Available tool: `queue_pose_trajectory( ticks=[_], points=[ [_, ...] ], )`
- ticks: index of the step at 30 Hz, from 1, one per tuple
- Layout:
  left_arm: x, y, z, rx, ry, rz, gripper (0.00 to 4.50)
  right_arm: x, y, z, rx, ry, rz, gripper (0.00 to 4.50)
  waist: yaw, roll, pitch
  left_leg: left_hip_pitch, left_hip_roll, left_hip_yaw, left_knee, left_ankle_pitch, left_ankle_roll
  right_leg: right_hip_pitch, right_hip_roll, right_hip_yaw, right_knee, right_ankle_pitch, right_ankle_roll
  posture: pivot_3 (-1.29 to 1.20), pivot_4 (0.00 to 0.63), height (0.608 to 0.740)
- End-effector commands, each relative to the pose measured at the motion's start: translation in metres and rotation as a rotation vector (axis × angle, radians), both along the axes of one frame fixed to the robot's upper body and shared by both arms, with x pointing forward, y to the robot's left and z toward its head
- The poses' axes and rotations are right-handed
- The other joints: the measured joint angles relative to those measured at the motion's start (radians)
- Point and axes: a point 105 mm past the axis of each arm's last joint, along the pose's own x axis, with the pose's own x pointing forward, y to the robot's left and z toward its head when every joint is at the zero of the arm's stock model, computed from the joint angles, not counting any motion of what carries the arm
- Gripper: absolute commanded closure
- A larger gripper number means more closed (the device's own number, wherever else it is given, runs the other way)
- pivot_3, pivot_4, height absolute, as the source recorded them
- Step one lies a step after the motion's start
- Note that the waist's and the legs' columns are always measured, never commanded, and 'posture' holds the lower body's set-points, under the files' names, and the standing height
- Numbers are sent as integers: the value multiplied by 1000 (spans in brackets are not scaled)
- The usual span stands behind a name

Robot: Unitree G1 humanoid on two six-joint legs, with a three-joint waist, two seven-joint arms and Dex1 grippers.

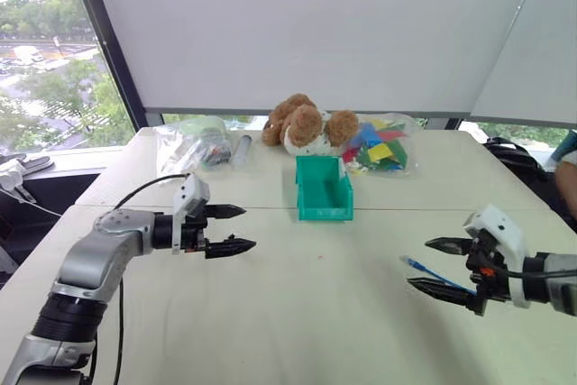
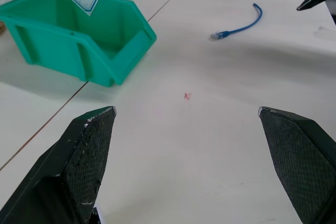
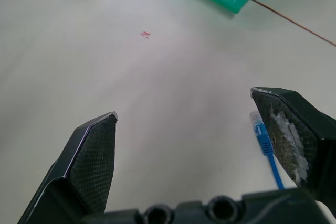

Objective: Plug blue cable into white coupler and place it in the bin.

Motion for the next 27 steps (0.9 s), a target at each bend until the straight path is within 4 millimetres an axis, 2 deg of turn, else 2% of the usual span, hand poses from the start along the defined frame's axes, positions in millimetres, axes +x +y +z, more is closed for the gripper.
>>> queue_pose_trajectory(
  ticks=[1,11,21,24,27],
  points=[
    [-4,-2,9,-32,-33,-8,0,2,-6,7,-17,-37,-10,51,0,0,0,0,0,0,0,0,0,0,0,0,0,0,0,0,150,740],
    [-6,-12,15,-84,-4,-38,0,-5,-10,5,-21,-26,-38,51,0,0,0,0,0,0,0,0,0,0,0,0,0,1,2,0,150,740],
    [-2,-18,15,-94,-19,-37,0,-1,-17,7,-22,-56,-94,51,0,0,0,0,0,0,0,0,0,0,0,0,0,1,2,0,150,740],
    [3,-24,12,-94,-19,-53,0,7,-28,3,-14,-48,-116,51,0,0,0,0,0,0,0,0,0,0,0,0,0,1,2,0,150,740],
    [6,-27,13,-99,-29,-55,0,15,-45,-9,-22,-15,-152,51,1,0,0,1,-1,0,1,0,0,1,1,0,0,1,1,0,150,740]
  ],
)
